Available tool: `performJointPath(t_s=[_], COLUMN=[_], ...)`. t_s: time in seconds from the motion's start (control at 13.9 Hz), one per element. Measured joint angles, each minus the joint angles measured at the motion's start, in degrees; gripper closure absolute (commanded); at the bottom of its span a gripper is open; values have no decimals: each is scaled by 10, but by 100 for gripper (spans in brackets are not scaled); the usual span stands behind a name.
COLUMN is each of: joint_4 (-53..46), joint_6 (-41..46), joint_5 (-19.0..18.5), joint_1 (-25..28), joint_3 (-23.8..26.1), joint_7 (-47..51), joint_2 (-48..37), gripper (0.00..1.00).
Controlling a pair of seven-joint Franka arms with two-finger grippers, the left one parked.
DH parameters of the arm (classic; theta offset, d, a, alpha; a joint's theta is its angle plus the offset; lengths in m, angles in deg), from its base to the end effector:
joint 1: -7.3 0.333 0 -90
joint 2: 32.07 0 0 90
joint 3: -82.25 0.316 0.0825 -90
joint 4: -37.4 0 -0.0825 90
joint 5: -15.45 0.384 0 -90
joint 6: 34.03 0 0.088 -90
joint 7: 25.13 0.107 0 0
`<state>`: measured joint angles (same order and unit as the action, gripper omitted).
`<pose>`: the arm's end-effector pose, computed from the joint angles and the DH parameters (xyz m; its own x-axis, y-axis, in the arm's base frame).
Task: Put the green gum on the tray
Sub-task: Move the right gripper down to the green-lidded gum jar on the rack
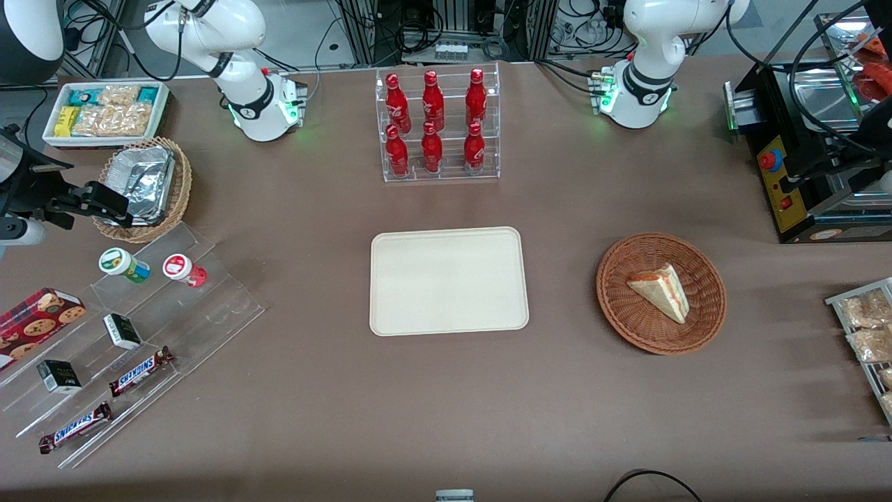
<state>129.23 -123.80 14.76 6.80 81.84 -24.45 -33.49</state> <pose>0.5459 -0.0100 0.6227 0.9996 -0.0278 -0.0110 -0.0277 -0.9995 0.0120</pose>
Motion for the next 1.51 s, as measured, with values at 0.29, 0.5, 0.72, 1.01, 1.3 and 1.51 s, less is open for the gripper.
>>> performJointPath(t_s=[0.29,0.5,0.72,1.01,1.3,1.51], joint_4=[1,21,68,168,241,279], joint_6=[0,-20,-87,-208,-278,-313], joint_5=[0,0,0,0,12,21], joint_1=[0,-1,-3,-5,-6,-5], joint_3=[-3,-20,-64,-121,-166,-171], joint_7=[-6,-63,-185,-379,-477,-497], joint_2=[1,6,16,15,14,14], gripper=[1,1,1,1,1,1])
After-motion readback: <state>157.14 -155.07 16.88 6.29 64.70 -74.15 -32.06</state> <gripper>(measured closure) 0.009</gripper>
